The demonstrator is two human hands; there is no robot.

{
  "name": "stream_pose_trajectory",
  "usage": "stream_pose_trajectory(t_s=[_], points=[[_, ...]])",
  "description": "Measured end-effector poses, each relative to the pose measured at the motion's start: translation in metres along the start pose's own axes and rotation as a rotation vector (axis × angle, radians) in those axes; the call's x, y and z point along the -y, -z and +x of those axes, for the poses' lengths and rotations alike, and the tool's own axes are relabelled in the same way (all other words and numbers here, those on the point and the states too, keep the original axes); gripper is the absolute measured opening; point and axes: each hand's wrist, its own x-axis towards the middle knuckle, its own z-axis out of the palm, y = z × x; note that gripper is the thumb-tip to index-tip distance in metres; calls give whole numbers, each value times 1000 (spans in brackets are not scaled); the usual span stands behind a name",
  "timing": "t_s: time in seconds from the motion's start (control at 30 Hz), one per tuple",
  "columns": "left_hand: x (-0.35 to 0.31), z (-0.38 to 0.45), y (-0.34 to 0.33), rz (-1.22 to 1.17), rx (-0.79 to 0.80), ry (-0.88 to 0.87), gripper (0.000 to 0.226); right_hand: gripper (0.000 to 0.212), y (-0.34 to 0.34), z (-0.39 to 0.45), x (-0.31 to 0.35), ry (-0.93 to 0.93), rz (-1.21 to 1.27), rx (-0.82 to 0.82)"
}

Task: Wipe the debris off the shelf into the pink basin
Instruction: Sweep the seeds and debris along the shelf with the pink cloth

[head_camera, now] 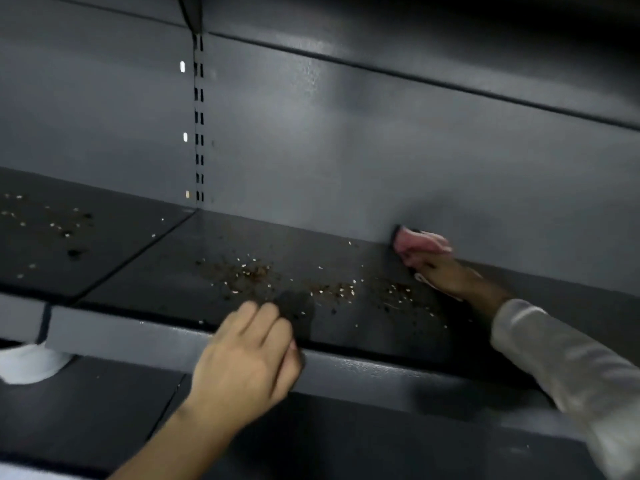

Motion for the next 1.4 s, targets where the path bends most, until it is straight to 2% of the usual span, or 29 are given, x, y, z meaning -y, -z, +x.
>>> stream_pose_trajectory(t_s=[0.07, 0.17, 0.27, 0.33, 0.4, 0.5, 0.57, 0.67, 0.73, 0.8, 0.87, 0.93, 1.03, 1.1, 1.17, 1.23, 1.33, 1.4], points=[[1, -1, 0, -21, 0, -12, 25, 30, -8, -3, 46, 91, 36, 42], [7, -2, 3, -60, 25, -80, 25, 29, 0, -20, 76, 150, 146, 81], [26, 0, 10, -103, 35, -114, 28, 35, 26, -56, 85, 240, 358, -60], [41, -1, 15, -84, 17, -86, 32, 45, 44, -86, 63, 189, 433, -171], [48, -5, 17, -85, -8, -75, 34, 39, 57, -120, 26, 11, 310, -269], [45, -11, 13, -58, -30, -110, 37, 31, 59, -157, -30, -336, 92, -127], [43, -12, 9, -52, -45, -100, 37, 35, 56, -160, -34, -436, 64, -110], [43, -11, 7, -59, -62, -96, 35, 25, 42, -145, 1, -388, 110, -170], [43, -11, 7, -58, -63, -112, 35, 17, 27, -131, 33, -289, 85, -159], [42, -12, 7, -64, -58, -117, 36, 27, 11, -117, 62, -197, 99, -115], [43, -10, 8, -84, -49, -108, 37, 32, -3, -103, 87, -172, 1, -84], [44, -10, 10, -114, -36, -106, 37, 30, -10, -92, 105, -189, -61, -159], [52, -11, 15, -124, -27, -122, 36, 27, -3, -90, 112, -249, 22, -301], [64, -12, 20, -105, -28, -106, 36, 27, 11, -97, 98, -284, 33, -345], [75, -15, 24, -90, -19, -83, 37, 28, 28, -112, 72, -399, 53, -374], [81, -18, 26, -88, -17, -80, 38, 32, 39, -129, 45, -544, 45, -341], [78, -18, 25, -80, -37, -105, 37, 38, 33, -138, 28, -704, -10, -151], [76, -17, 23, -65, -49, -110, 36, 38, 23, -132, 41, -694, -97, -51]])
